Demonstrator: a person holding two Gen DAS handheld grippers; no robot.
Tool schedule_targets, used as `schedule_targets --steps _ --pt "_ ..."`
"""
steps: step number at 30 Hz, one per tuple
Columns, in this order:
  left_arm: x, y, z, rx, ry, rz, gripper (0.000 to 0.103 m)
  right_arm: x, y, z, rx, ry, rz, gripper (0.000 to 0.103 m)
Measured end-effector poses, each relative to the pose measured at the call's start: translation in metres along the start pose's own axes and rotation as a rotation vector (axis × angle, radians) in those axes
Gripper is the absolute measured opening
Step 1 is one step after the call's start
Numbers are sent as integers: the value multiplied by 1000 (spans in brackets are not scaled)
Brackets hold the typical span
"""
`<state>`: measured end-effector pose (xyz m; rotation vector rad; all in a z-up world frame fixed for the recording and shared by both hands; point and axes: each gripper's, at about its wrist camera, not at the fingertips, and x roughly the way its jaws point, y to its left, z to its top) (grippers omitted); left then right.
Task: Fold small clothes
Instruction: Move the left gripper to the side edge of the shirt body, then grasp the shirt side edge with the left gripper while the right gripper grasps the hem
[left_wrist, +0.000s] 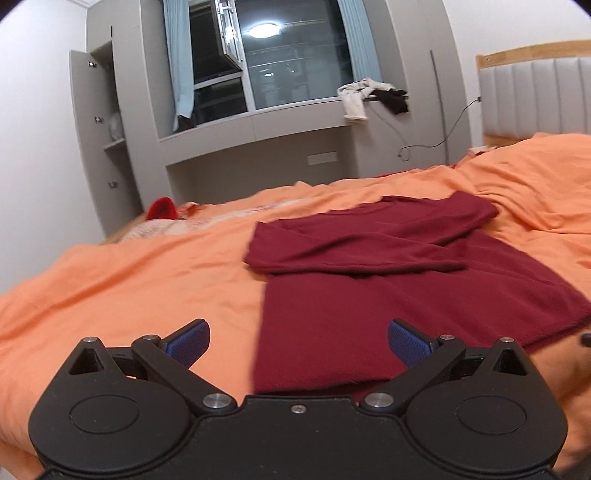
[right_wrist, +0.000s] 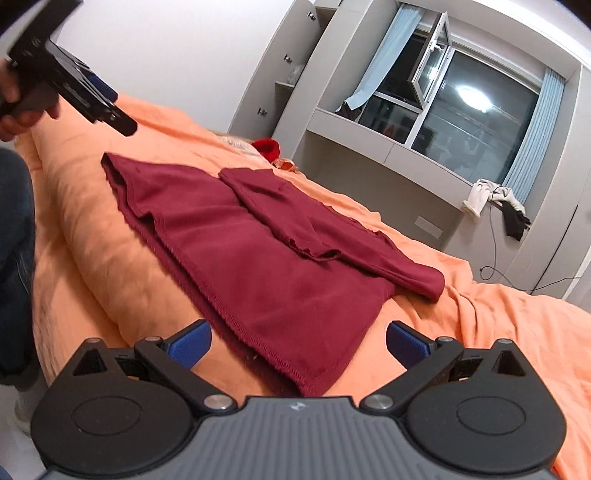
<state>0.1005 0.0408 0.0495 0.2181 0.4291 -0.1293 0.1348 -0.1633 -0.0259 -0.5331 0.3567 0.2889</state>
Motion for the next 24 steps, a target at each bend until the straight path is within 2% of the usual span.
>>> schedule_targets --steps 4,10,13,16,17,19,21,24 --pt "4 -7 -15 10 23 -15 102 8 14 -10 -103 29 -75 103" --pt "8 -3 -20 -10 55 -13 102 14 30 -14 -194 -3 -162 102" --pt "11 -5 -22 -2 88 -18 102 17 34 -14 -226 -23 -215 95" --pt "12 -13 -22 45 100 -22 102 24 35 -13 -228 -18 -215 81" --pt "13 -16 -23 66 107 -25 102 26 35 -14 -229 -14 -213 74" --pt "15 -24 -24 112 119 -24 102 30 37 -12 -226 -4 -194 56" --pt "17 -31 -25 167 130 -20 102 32 37 -9 -207 -1 -169 28" --pt "18 -38 -26 225 137 -18 102 26 31 1 -150 -44 -159 16"
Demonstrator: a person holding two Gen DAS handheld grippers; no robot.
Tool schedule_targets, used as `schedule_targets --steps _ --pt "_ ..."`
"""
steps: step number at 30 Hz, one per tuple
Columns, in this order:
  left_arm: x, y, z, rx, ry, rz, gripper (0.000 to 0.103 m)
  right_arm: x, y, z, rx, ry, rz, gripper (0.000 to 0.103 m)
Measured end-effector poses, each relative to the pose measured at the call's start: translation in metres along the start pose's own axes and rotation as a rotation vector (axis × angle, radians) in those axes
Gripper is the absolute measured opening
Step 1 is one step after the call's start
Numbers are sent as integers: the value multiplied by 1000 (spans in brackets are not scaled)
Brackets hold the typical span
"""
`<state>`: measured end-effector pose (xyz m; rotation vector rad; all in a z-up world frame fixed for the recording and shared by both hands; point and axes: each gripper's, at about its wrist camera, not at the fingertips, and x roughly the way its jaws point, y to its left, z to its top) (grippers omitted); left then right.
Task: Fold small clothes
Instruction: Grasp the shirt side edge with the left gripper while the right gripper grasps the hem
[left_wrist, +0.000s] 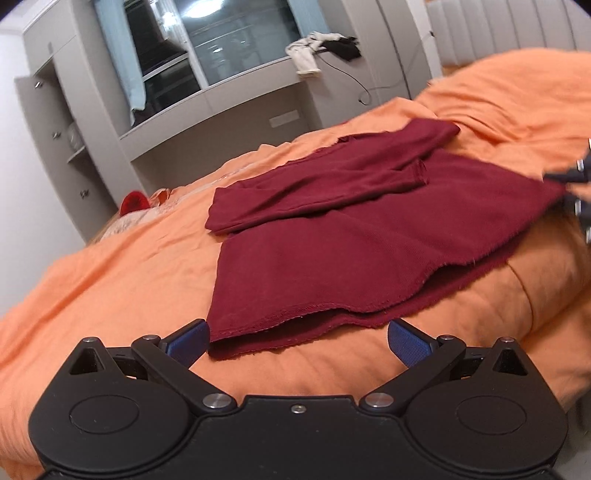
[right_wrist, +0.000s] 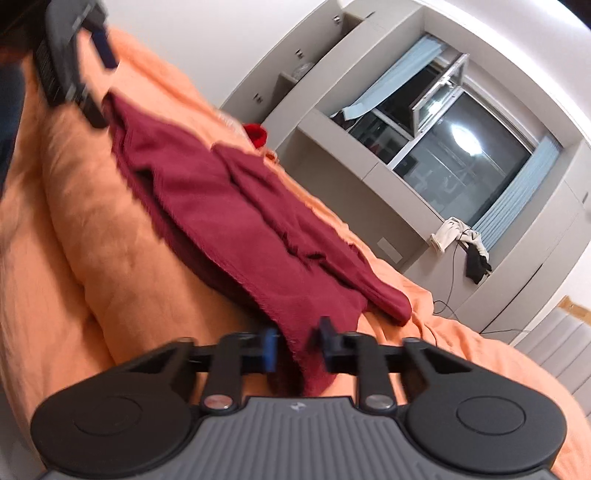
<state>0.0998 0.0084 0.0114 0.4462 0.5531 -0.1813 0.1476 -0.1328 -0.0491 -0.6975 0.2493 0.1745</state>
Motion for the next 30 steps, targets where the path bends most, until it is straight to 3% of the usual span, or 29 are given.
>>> schedule_targets --steps 8,12,18,20,26,30 --pt "30 -18 11 232 74 33 103 -12 -30 12 171 -61 -3 12" --pt "38 -15 18 275 62 48 96 -18 -37 13 192 -77 -12 12" --pt "51 2 18 306 86 97 73 -20 -42 11 210 -82 -22 12" --pt "51 6 15 330 75 121 51 -21 -43 10 215 -83 -25 12" --pt "50 11 6 365 67 134 6 -17 -38 12 203 -68 -24 12" --pt "37 10 7 364 -27 160 5 -16 -36 10 183 -59 -27 12"
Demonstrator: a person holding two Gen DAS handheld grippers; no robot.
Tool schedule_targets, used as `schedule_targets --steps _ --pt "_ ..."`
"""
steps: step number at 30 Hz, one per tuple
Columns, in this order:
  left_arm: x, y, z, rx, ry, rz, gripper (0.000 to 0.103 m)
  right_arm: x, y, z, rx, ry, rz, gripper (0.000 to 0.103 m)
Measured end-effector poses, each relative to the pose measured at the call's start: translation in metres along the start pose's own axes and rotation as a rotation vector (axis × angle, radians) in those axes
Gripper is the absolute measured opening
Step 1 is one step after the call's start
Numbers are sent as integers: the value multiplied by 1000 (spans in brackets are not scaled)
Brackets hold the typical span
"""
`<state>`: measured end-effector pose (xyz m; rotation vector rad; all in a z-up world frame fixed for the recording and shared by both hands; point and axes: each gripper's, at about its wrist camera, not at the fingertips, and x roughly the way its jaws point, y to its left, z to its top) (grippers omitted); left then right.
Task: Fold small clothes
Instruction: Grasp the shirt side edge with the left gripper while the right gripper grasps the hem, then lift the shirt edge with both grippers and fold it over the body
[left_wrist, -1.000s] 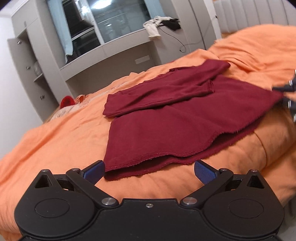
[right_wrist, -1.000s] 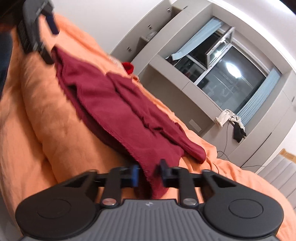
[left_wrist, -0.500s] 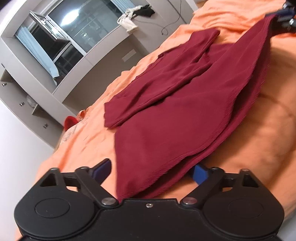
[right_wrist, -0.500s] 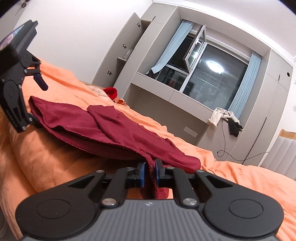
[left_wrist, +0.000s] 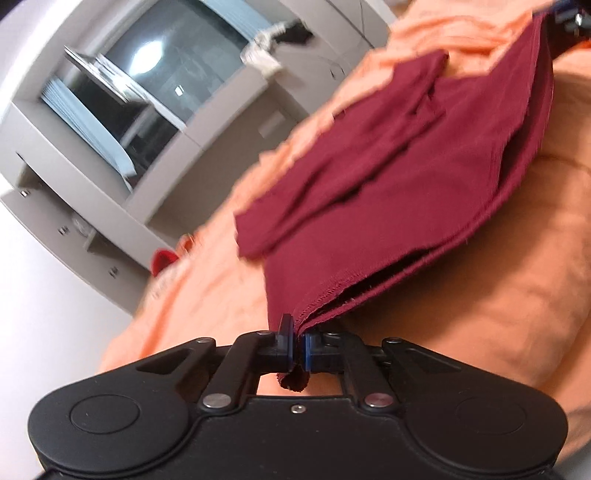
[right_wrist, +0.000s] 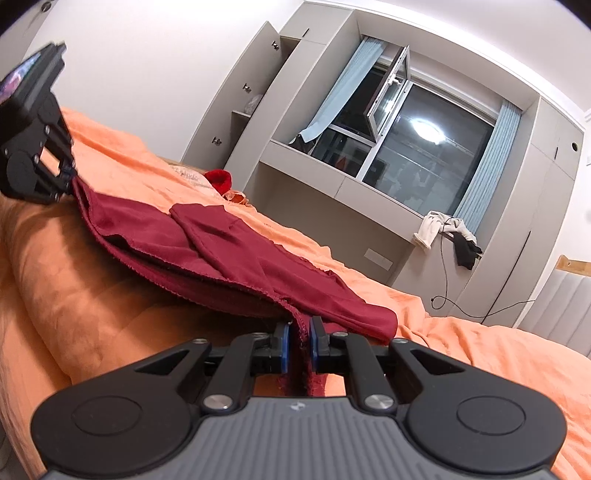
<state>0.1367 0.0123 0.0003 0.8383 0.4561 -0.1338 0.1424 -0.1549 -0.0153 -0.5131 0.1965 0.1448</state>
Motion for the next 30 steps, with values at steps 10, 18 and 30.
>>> schedule_targets --steps 10,18,30 --pt "-54 32 30 -274 -135 64 5 -21 -21 12 -55 -94 -92 7" --pt "-148 35 39 -341 -305 83 5 -98 -54 25 -2 -183 -147 6" --pt "-225 23 22 -416 -342 27 4 -186 -43 22 -51 -186 -112 6"
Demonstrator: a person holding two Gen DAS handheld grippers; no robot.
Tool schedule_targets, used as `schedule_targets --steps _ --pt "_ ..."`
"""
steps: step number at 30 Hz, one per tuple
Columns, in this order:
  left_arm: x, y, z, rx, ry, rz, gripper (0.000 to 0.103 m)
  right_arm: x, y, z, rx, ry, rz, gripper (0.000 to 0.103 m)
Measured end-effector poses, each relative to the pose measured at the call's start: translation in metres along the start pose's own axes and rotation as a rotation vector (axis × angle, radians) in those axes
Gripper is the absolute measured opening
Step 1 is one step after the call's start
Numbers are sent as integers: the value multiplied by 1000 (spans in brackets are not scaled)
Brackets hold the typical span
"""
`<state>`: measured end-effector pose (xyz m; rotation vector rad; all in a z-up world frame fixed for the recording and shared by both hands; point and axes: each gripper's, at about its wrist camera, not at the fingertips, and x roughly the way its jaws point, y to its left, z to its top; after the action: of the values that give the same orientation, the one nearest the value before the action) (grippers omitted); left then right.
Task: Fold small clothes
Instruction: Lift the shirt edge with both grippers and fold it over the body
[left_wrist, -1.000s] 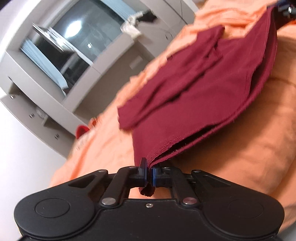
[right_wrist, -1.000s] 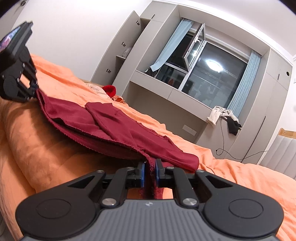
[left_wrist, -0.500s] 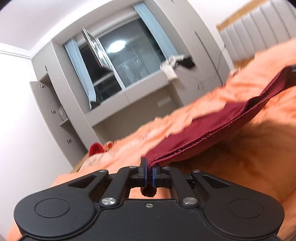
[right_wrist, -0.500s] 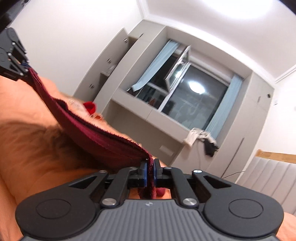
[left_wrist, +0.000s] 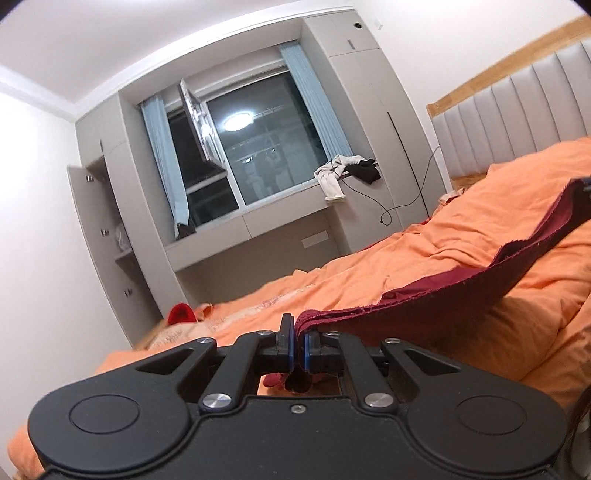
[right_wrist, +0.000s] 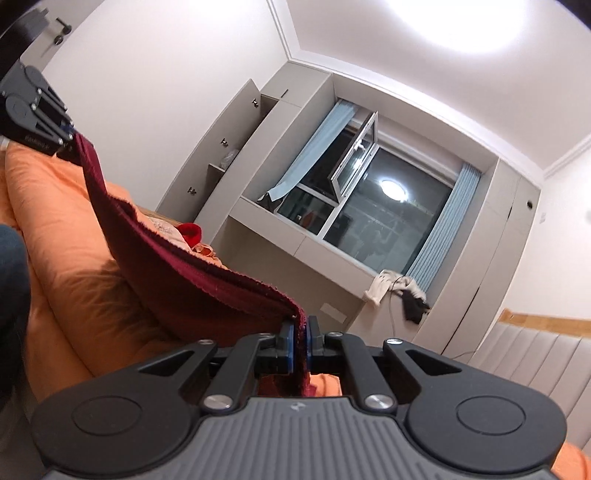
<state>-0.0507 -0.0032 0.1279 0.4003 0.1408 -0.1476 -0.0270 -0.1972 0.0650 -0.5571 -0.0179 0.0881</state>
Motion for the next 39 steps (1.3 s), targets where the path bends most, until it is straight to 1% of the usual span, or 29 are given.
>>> schedule_targets --steps 2,5,8,10,12,15,17,19,22,25,30,33,35,39 --pt "8 4 2 -25 -1 6 5 13 -2 2 2 -16 -12 6" --pt "29 9 5 -48 -13 28 5 43 -9 9 5 -42 -42 6" --pt "61 15 14 -70 -14 60 5 85 -18 15 20 -61 -63 7" --pt "90 22 21 -95 -6 77 5 120 -22 18 9 -57 -77 7" --pt "121 27 29 -101 6 94 5 156 -27 17 10 -40 -79 7" --pt "173 30 38 -74 43 118 5 213 -31 13 -3 1 -77 7" --pt "206 31 40 -72 76 128 5 249 -34 7 8 38 -48 7" --pt "242 34 38 -96 119 129 5 282 -33 -2 14 78 -23 7" --pt "290 35 31 -118 167 141 5 323 -25 -19 16 126 1 7" --pt "335 33 22 -129 208 166 5 353 -16 -36 1 167 16 7" --pt "390 32 -5 -186 305 161 5 394 4 -63 -43 245 63 7" --pt "413 33 -25 -227 363 155 5 411 15 -77 -51 281 91 7" --pt "424 29 -38 -210 408 147 5 420 21 -85 -57 301 108 7" --pt "439 29 -57 -229 475 123 6 433 26 -94 -41 344 130 8"
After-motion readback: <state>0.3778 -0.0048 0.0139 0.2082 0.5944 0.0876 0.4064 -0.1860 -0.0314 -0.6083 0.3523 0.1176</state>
